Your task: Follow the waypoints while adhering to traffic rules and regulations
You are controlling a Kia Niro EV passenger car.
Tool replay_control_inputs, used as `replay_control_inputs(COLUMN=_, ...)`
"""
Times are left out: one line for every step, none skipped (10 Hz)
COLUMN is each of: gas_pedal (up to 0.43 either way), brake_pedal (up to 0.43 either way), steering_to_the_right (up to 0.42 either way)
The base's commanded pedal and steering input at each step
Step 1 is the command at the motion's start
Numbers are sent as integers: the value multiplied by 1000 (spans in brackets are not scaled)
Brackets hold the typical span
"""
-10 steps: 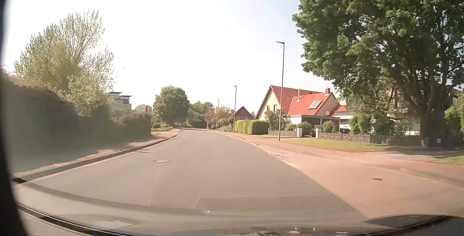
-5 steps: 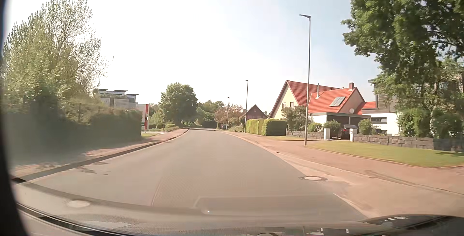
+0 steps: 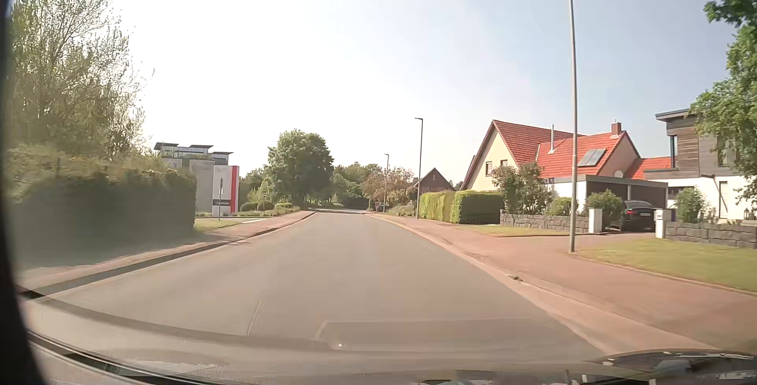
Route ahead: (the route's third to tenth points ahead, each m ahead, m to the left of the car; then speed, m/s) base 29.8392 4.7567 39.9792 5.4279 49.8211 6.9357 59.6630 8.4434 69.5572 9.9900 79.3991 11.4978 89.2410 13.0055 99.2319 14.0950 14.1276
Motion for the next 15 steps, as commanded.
replay_control_inputs(gas_pedal=189, brake_pedal=0, steering_to_the_right=-20)
replay_control_inputs(gas_pedal=189, brake_pedal=0, steering_to_the_right=-20)
replay_control_inputs(gas_pedal=189, brake_pedal=0, steering_to_the_right=-19)
replay_control_inputs(gas_pedal=189, brake_pedal=0, steering_to_the_right=-19)
replay_control_inputs(gas_pedal=189, brake_pedal=0, steering_to_the_right=-19)
replay_control_inputs(gas_pedal=189, brake_pedal=0, steering_to_the_right=-18)
replay_control_inputs(gas_pedal=189, brake_pedal=0, steering_to_the_right=-15)
replay_control_inputs(gas_pedal=189, brake_pedal=0, steering_to_the_right=-12)
replay_control_inputs(gas_pedal=189, brake_pedal=0, steering_to_the_right=-12)
replay_control_inputs(gas_pedal=189, brake_pedal=0, steering_to_the_right=-12)
replay_control_inputs(gas_pedal=189, brake_pedal=0, steering_to_the_right=-12)
replay_control_inputs(gas_pedal=189, brake_pedal=0, steering_to_the_right=-12)
replay_control_inputs(gas_pedal=189, brake_pedal=0, steering_to_the_right=-12)
replay_control_inputs(gas_pedal=189, brake_pedal=0, steering_to_the_right=-12)
replay_control_inputs(gas_pedal=189, brake_pedal=0, steering_to_the_right=-12)
